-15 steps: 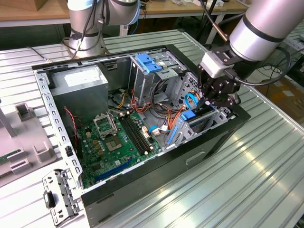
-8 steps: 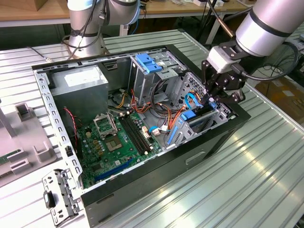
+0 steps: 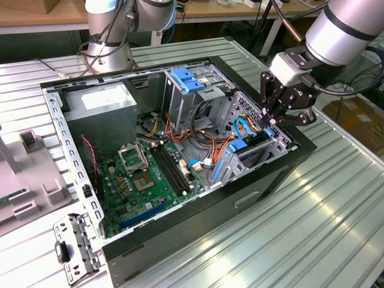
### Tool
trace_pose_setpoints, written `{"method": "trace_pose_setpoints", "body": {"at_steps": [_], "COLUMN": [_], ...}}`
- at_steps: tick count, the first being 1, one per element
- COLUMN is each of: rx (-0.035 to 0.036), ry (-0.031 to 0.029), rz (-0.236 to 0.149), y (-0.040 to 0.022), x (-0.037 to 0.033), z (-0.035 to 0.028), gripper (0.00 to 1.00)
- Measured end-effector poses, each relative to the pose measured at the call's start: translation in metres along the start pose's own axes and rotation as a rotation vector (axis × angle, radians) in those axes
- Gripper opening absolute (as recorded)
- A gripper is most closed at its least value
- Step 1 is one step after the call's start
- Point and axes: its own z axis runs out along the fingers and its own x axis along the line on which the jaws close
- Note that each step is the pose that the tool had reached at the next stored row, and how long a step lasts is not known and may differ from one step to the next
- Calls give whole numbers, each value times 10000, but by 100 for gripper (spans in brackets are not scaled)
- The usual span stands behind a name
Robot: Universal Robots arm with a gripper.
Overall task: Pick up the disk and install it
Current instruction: 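Insert the second disk wire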
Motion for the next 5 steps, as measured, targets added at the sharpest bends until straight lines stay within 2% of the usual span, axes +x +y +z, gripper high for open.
{"method": "trace_pose_setpoints", "body": {"at_steps": [5], "rx": [0], "ry": [0], "rz": [-1], "y": [-1], "x": [-1], "z": [-6], "gripper": [11]}}
